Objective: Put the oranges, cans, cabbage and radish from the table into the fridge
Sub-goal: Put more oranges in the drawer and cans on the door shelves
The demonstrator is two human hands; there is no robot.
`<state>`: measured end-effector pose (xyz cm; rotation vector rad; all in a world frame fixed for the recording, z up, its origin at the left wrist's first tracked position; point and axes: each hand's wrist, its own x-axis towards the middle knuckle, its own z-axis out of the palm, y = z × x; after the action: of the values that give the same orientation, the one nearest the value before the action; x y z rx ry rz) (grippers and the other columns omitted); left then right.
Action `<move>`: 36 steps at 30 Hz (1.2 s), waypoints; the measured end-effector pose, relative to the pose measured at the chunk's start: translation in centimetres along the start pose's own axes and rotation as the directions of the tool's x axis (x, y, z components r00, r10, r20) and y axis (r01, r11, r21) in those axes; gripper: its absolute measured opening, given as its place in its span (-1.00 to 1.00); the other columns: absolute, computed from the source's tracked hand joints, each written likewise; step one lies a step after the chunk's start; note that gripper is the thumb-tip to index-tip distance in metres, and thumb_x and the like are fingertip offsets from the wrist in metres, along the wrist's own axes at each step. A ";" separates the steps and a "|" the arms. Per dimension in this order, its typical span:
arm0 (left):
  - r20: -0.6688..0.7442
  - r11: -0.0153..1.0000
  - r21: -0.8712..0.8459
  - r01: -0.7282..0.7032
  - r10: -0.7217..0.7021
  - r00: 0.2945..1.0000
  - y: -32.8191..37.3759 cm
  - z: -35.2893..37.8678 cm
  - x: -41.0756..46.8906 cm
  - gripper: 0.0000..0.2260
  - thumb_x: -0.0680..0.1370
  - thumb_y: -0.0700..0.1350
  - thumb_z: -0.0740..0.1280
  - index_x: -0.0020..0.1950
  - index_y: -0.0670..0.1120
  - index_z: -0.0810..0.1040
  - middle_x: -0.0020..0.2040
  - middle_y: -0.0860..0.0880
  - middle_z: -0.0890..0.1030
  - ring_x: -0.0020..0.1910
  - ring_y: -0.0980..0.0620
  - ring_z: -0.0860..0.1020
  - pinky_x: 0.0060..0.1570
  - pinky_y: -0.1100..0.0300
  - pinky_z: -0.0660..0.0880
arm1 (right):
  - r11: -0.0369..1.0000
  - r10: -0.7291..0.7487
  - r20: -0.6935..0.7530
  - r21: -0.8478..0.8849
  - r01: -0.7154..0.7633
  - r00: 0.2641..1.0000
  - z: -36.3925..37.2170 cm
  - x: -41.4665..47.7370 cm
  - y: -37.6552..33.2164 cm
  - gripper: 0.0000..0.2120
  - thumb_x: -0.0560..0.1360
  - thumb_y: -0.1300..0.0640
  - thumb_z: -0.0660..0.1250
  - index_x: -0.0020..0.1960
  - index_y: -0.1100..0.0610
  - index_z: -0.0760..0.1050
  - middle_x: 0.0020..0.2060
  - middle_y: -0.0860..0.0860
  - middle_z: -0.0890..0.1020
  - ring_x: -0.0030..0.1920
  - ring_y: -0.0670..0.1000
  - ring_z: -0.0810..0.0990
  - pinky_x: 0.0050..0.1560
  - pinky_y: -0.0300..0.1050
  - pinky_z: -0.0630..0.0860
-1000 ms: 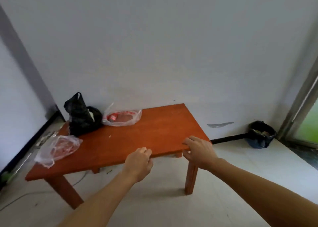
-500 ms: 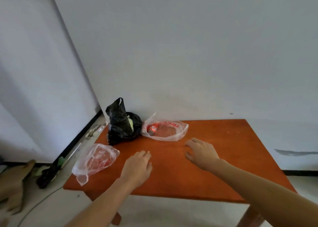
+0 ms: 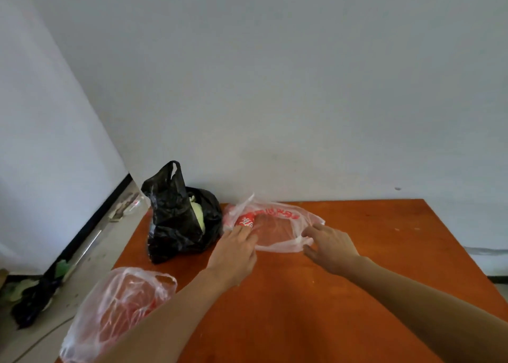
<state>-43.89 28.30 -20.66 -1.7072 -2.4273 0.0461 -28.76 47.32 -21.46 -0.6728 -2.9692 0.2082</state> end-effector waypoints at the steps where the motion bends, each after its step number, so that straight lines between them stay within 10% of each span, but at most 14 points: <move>1: 0.012 0.998 0.035 -0.059 0.059 0.998 -1.4 0.8 2.0 -0.65 0.54 -0.03 0.17 0.28 -0.10 0.48 0.25 -0.08 0.48 0.26 -0.07 0.41 0.30 0.02 0.33 | 1.000 0.030 0.000 -0.005 -0.030 1.000 0.4 1.7 0.3 -0.68 0.57 -0.10 0.20 0.29 -0.07 0.44 0.24 -0.11 0.51 0.12 -0.01 0.58 -0.02 -0.13 0.52; 6: 0.192 0.925 0.172 -0.339 0.306 0.933 -7.0 5.5 11.3 -0.68 0.36 -0.08 0.37 0.10 -0.09 0.60 0.06 -0.11 0.58 0.14 -0.15 0.51 0.24 -0.09 0.44 | 0.989 0.148 0.050 -0.028 -0.147 0.988 1.8 9.2 0.6 -0.68 0.58 -0.08 0.20 0.31 -0.07 0.43 0.23 -0.12 0.51 0.15 -0.03 0.55 0.03 -0.15 0.49; 12: 0.262 0.857 0.239 -0.456 0.395 0.880 -12.2 11.9 17.6 -0.66 0.38 -0.15 0.10 -0.13 -0.11 0.68 -0.13 -0.12 0.63 0.09 -0.23 0.56 0.26 -0.26 0.38 | 0.992 0.122 0.092 0.011 -0.124 0.988 6.1 15.3 -0.2 -0.68 0.60 -0.09 0.09 0.23 -0.04 0.49 0.18 -0.12 0.54 0.16 -0.05 0.53 0.06 -0.18 0.46; 18: 0.398 0.945 0.234 -0.228 0.121 0.909 -19.5 18.8 19.3 -0.54 0.55 -0.15 0.09 0.46 -0.13 0.30 0.30 -0.17 0.47 0.38 -0.27 0.28 0.41 -0.28 0.06 | 0.964 -0.177 0.151 -0.171 0.202 0.973 11.2 22.6 -2.8 -0.84 0.36 0.03 0.39 -0.09 0.05 0.61 -0.16 -0.02 0.63 -0.15 0.04 0.61 -0.26 -0.09 0.53; 23: 0.441 0.990 0.112 -0.083 0.025 0.897 -21.9 21.5 19.6 -0.56 0.55 -0.14 0.10 0.44 -0.17 0.23 0.28 -0.17 0.49 0.31 -0.21 0.40 0.45 -0.23 -0.05 | 0.873 -0.357 0.344 -0.206 0.441 0.868 16.0 28.2 -4.5 -0.61 0.48 -0.04 0.34 0.29 -0.01 0.49 0.33 0.08 0.47 0.34 0.17 0.39 0.19 0.17 0.44; 27: 0.520 0.996 0.019 0.082 -0.080 0.850 -21.8 22.2 20.1 -0.52 0.51 -0.20 0.13 0.41 -0.28 0.13 0.11 -0.19 0.61 0.12 -0.16 0.58 0.43 -0.12 0.08 | 0.860 -0.369 0.424 -0.181 0.477 0.827 18.1 30.7 -4.3 -0.34 0.44 0.01 0.39 0.48 -0.07 0.22 0.47 0.12 0.23 0.42 0.25 0.26 0.21 0.27 0.36; 36: 0.528 0.816 -0.462 0.348 -0.063 0.847 -20.5 24.3 21.1 -0.60 0.52 -0.23 0.21 0.36 -0.13 0.38 0.25 -0.21 0.49 0.18 -0.25 0.50 0.12 -0.04 0.47 | 0.963 -0.225 0.397 -0.045 0.264 0.890 18.1 28.6 -1.4 -0.42 0.56 0.16 0.17 0.53 -0.10 0.08 0.53 0.09 0.07 0.37 0.16 0.32 0.22 0.07 0.37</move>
<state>-73.76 42.79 -39.38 -1.7706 -3.2591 -0.3127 -57.21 56.48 -37.45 -0.2793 -3.4277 0.1970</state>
